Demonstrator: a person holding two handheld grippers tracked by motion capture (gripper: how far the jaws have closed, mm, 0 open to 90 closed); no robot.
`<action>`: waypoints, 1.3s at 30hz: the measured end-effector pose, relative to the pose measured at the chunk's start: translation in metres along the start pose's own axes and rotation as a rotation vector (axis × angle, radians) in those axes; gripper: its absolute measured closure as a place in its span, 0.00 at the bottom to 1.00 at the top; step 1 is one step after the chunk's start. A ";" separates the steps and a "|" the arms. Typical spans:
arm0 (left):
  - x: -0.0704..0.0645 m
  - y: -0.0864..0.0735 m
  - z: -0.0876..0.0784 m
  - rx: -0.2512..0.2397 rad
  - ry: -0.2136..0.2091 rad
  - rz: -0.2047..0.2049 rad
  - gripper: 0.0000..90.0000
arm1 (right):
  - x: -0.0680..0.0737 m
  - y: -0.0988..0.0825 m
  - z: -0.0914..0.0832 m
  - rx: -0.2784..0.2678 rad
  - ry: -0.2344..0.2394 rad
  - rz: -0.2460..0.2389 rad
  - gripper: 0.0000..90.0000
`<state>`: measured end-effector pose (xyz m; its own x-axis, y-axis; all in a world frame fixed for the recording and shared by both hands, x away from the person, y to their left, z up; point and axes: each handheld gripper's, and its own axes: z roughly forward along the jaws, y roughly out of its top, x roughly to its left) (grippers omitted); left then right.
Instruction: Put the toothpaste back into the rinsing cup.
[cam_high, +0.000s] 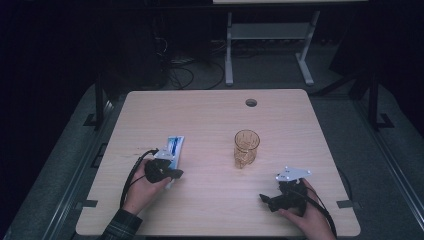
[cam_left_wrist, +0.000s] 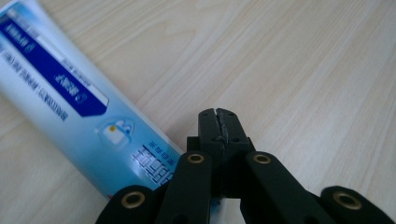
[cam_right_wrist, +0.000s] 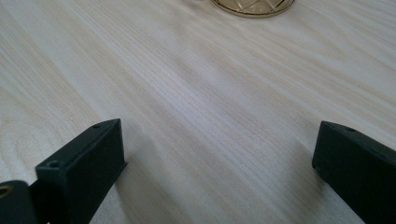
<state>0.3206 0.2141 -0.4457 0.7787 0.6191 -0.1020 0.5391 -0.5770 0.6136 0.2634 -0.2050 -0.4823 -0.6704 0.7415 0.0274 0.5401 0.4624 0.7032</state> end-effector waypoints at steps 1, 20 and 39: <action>0.000 -0.002 -0.001 0.000 0.005 -0.002 1.00 | 0.000 0.000 0.000 -0.001 0.000 -0.001 0.02; 0.006 -0.012 -0.025 -0.044 0.041 -0.038 0.92 | 0.000 0.000 0.000 -0.001 0.000 -0.001 0.02; 0.042 0.016 -0.028 -0.036 0.171 -0.115 0.38 | 0.000 0.000 0.001 -0.002 -0.002 -0.003 0.02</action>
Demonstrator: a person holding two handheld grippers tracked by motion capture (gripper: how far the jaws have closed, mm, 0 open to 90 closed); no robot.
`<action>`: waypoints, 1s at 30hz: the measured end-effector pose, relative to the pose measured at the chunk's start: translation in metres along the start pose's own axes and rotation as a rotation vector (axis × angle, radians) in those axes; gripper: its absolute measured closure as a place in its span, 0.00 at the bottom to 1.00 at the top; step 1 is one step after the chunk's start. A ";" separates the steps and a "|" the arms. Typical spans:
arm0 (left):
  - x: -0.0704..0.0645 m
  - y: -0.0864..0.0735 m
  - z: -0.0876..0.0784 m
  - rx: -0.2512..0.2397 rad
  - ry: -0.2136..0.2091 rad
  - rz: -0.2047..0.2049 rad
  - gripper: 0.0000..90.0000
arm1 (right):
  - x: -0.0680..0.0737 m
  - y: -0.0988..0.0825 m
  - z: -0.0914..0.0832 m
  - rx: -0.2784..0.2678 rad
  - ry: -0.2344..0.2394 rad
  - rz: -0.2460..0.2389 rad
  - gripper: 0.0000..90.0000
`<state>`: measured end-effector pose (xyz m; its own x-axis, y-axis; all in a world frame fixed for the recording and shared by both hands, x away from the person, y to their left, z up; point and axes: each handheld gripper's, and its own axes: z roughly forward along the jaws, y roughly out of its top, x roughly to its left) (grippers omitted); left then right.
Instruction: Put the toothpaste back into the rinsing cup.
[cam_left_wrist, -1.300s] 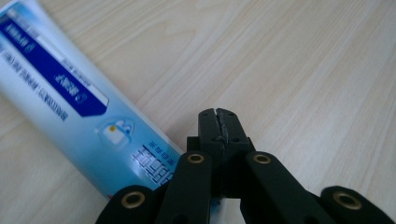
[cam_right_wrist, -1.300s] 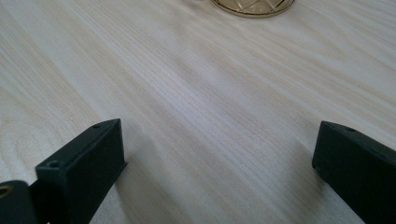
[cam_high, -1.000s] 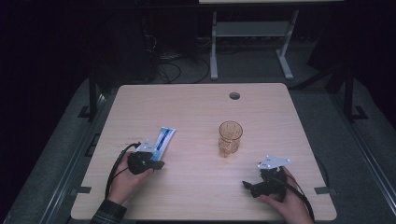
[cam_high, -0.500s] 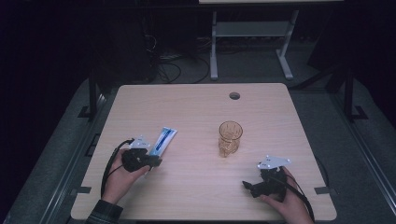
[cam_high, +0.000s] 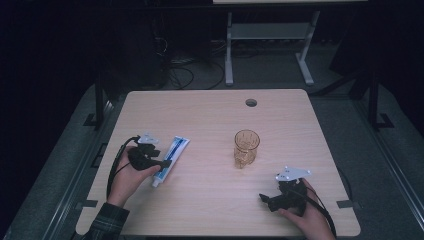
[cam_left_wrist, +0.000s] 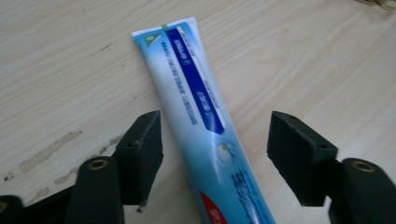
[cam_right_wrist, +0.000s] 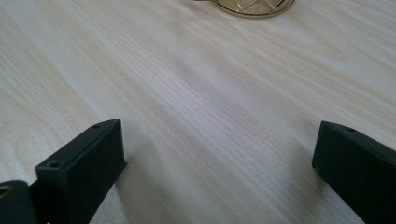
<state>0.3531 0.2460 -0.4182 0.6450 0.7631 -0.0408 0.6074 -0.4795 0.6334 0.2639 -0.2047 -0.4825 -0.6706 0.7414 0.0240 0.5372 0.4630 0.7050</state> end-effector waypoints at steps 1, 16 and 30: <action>0.003 0.004 0.004 0.013 0.013 -0.009 0.37 | 0.000 0.000 0.000 0.000 0.000 0.000 0.02; 0.025 0.031 0.031 0.041 0.060 -0.068 0.30 | 0.000 0.000 0.000 0.001 0.000 0.000 0.02; 0.021 0.047 0.065 0.092 0.087 -0.071 0.30 | 0.000 0.000 0.000 -0.001 0.001 -0.003 0.02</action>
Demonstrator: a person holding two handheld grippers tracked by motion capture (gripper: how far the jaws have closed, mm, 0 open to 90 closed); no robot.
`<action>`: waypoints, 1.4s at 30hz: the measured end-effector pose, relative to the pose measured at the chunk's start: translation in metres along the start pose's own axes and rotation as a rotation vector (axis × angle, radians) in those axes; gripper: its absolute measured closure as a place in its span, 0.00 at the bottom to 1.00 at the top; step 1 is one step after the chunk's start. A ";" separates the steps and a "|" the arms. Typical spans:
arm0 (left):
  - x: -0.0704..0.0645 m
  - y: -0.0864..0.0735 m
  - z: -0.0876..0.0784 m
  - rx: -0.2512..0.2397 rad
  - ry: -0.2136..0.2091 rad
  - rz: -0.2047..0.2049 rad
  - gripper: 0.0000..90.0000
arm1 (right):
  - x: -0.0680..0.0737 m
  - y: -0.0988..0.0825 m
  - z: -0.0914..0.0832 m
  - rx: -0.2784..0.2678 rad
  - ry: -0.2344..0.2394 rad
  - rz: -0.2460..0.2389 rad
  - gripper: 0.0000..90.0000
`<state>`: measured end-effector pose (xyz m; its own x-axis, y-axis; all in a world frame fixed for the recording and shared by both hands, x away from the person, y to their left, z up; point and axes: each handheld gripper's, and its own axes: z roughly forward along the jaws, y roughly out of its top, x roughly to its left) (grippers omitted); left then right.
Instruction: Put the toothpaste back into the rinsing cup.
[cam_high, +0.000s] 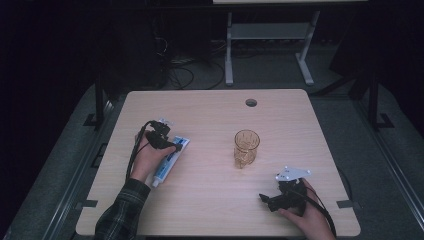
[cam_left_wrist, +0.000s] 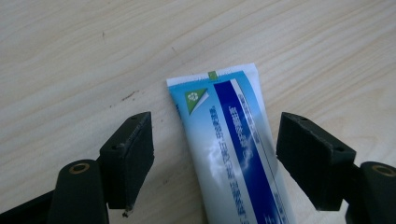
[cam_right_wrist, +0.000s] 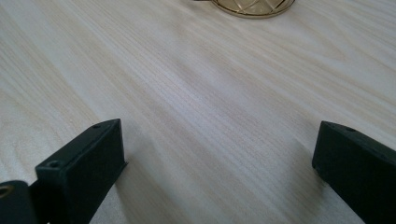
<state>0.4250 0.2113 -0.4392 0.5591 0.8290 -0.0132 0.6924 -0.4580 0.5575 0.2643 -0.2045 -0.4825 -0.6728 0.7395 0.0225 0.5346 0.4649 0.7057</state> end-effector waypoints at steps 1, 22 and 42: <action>-0.001 0.001 0.002 0.002 0.007 -0.002 0.30 | 0.000 0.000 0.000 0.000 0.000 0.000 0.02; -0.011 -0.002 0.014 0.049 0.024 0.024 0.39 | 0.000 0.000 0.000 0.001 0.000 0.002 0.02; -0.016 0.004 0.006 0.132 0.022 -0.017 0.71 | 0.000 0.000 0.000 0.000 0.000 -0.002 0.02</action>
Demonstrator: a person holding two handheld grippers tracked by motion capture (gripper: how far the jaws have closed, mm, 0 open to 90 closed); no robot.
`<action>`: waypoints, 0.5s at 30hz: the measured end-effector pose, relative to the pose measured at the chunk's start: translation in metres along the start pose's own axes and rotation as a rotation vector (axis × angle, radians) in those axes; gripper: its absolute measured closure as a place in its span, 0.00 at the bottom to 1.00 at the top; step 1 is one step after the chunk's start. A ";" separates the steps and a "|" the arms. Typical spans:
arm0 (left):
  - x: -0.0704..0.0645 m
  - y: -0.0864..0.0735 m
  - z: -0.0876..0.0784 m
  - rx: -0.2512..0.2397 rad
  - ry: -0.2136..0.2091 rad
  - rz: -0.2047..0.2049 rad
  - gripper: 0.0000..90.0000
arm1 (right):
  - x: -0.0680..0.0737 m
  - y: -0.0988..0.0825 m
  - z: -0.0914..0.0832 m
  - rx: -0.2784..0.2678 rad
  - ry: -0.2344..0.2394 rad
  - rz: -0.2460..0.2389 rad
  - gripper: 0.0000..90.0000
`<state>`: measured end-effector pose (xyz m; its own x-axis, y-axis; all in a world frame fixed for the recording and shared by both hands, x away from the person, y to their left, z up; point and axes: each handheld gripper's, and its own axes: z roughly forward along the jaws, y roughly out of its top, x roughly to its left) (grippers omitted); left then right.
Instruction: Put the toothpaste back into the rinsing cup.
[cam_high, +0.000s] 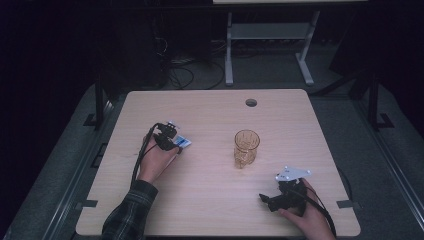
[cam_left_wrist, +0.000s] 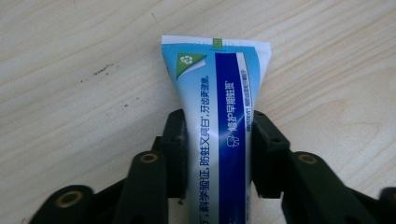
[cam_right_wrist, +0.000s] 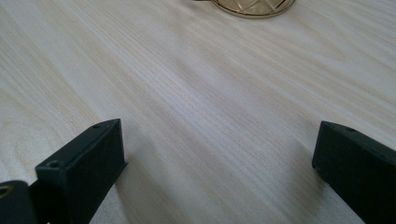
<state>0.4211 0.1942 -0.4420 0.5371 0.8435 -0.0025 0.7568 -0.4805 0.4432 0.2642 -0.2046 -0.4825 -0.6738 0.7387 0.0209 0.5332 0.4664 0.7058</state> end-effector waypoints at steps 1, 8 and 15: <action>0.000 0.000 0.000 0.000 0.000 0.000 0.73 | 0.000 0.000 0.000 0.000 0.000 0.000 0.02; 0.003 -0.001 -0.006 -0.007 -0.033 -0.004 0.79 | 0.000 0.000 0.000 0.000 0.000 0.000 0.02; 0.008 -0.005 -0.009 -0.045 -0.083 -0.006 0.80 | 0.000 0.000 0.000 0.000 0.001 0.001 0.02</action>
<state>0.4186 0.2050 -0.4364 0.5633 0.8225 -0.0787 0.7434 -0.4630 0.4827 0.2643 -0.2046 -0.4825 -0.6737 0.7387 0.0218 0.5335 0.4658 0.7060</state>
